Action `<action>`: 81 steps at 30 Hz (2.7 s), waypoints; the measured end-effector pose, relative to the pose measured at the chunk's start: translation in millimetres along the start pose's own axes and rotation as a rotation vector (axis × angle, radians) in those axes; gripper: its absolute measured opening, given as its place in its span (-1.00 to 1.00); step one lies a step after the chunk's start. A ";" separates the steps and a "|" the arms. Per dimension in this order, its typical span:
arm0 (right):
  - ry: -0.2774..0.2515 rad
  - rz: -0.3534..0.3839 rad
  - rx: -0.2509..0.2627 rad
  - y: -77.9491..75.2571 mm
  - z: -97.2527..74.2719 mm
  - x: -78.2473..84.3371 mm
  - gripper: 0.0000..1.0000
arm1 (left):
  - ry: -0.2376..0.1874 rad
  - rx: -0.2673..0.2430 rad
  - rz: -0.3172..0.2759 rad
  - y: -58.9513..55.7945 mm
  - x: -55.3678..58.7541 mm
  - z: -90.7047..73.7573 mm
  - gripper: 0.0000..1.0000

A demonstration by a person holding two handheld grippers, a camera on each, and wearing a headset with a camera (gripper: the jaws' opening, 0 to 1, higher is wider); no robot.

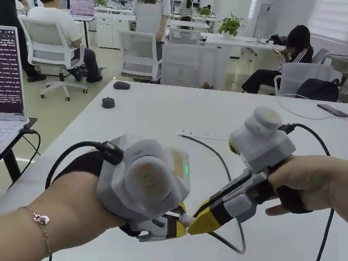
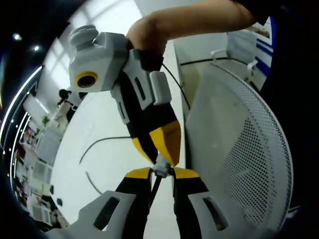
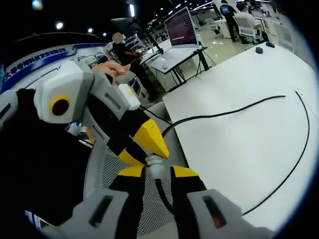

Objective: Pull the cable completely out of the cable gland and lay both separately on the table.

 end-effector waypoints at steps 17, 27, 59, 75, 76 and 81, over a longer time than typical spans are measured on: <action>0.158 -0.146 0.110 1.4 6.7 17.3 -0.77 | 0.020 0.060 -0.057 -3.4 1.0 7.2 -0.69; 0.213 -0.313 0.325 -7.3 15.5 16.4 -0.79 | 0.051 0.190 -0.261 -1.0 16.0 14.8 -0.70; 0.153 -0.387 0.290 -22.7 -4.7 14.1 -0.78 | -0.109 0.076 0.045 8.5 -0.2 23.3 -0.66; 0.335 -0.720 0.626 -26.3 2.0 10.4 -0.81 | -0.033 0.201 -0.239 18.4 9.4 32.1 -0.71; 0.340 -0.745 0.646 -26.5 2.0 9.5 -0.81 | -0.029 0.218 -0.259 18.0 9.3 31.6 -0.71; 0.366 -0.862 0.732 -25.1 -1.7 9.3 -0.81 | -0.048 0.311 -0.442 19.3 6.7 29.0 -0.72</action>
Point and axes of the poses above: the centre of the closed fingertips' face, and the gripper's own axes: z roughly forward along the fingers, y roughly to its left, x roughly out of its underside, the point moved 1 cm from there along -z, roughly backward along the fingers, and after that the axes turned 2 degrees about -x, right-handed, at the moved point
